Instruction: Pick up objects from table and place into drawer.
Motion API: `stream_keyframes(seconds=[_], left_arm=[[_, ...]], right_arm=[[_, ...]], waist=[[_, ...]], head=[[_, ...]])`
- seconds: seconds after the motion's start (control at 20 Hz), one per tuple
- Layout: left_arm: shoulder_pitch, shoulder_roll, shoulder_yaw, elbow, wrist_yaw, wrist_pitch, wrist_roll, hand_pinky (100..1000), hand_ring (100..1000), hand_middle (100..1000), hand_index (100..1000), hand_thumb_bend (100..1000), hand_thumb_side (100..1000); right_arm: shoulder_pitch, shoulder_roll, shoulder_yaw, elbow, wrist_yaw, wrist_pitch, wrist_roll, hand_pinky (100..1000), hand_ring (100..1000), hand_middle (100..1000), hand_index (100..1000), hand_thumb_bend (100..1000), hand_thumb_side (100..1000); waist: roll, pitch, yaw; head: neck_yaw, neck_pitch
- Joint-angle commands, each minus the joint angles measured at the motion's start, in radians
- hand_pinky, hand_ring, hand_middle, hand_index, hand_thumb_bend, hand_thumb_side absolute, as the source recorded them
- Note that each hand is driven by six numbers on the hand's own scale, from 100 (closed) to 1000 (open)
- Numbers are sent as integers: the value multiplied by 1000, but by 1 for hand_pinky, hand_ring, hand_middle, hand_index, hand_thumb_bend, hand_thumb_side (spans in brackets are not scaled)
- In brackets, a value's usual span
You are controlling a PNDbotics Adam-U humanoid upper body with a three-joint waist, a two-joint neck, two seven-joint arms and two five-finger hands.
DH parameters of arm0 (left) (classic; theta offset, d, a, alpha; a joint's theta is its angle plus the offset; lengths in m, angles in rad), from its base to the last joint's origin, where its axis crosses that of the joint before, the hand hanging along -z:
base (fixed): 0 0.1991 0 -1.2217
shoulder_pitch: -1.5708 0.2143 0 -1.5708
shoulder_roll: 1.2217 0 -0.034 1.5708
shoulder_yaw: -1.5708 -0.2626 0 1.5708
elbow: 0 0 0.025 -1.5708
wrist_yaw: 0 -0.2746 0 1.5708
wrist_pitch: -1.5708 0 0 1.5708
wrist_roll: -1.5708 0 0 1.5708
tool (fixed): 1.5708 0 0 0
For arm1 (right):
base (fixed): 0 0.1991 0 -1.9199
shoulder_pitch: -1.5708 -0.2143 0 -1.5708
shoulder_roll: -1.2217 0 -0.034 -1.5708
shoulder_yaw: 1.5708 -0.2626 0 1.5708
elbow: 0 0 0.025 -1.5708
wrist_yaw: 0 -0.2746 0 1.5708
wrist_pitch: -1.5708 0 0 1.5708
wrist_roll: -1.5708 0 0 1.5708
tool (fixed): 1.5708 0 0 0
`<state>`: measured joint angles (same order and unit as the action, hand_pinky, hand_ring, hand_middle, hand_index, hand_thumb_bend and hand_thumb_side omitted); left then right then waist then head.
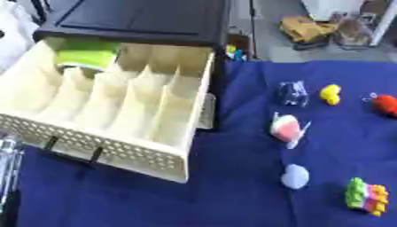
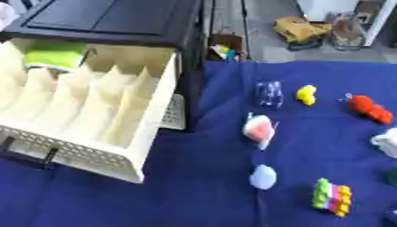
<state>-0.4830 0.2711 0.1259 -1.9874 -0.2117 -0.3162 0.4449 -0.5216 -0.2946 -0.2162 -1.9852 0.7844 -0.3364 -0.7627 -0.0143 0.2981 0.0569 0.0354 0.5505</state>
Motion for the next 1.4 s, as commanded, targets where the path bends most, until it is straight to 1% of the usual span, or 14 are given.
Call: stream_keyframes(seconds=[0.05,0.25,0.4,0.6,0.7,0.85,0.95,1.15,1.25,1.4], left_arm=[[-10,17,4,-13,3,0,-2,409,524,598,774,198,1000],[-7,23,4,-13,6,2,-4,412,524,598,774,198,1000],[-5,26,3,-13,9,3,-6,412,525,598,774,198,1000],[0,32,2,-13,11,3,-9,414,525,598,774,197,1000],[2,34,0,-13,12,4,-11,414,525,598,774,195,1000],[5,38,-2,-13,13,5,-14,413,525,595,774,193,1000],[7,41,-3,-13,14,5,-15,413,525,594,774,193,1000],[9,45,-5,-13,14,6,-18,412,525,592,774,191,1000],[9,47,-6,-13,14,6,-19,412,525,591,774,191,1000],[9,51,-8,-13,15,6,-20,412,525,590,774,190,1000]], right_arm=[[-3,-77,-11,-15,-15,52,15,761,771,660,833,100,1000],[22,-200,-6,-15,-23,187,108,765,778,652,837,100,1000],[40,-292,6,-15,-32,279,193,766,782,650,842,100,1000],[60,-433,42,-15,-45,363,325,767,786,659,848,183,1000],[66,-507,65,-15,-58,398,401,772,794,676,857,245,1000],[68,-609,91,-15,-79,442,518,776,802,699,868,304,1000],[66,-667,101,-15,-99,470,579,778,806,708,871,338,1000],[70,-768,123,-15,-148,507,682,784,817,728,877,381,1000],[81,-817,142,-15,-180,523,749,789,827,743,882,401,1000],[94,-878,165,-15,-221,544,859,799,840,771,893,397,1000]], waist=[[0,-27,-5],[-5,-42,-15],[-5,-52,-23],[-6,-66,-33],[-7,-71,-38],[-8,-76,-45],[-9,-77,-50],[-12,-78,-55],[-14,-79,-54],[-16,-81,-53]], head=[[-28,10],[-58,25],[-64,32],[-61,42],[-56,45],[-46,50],[-39,50],[-29,50],[-28,48],[-25,47]])
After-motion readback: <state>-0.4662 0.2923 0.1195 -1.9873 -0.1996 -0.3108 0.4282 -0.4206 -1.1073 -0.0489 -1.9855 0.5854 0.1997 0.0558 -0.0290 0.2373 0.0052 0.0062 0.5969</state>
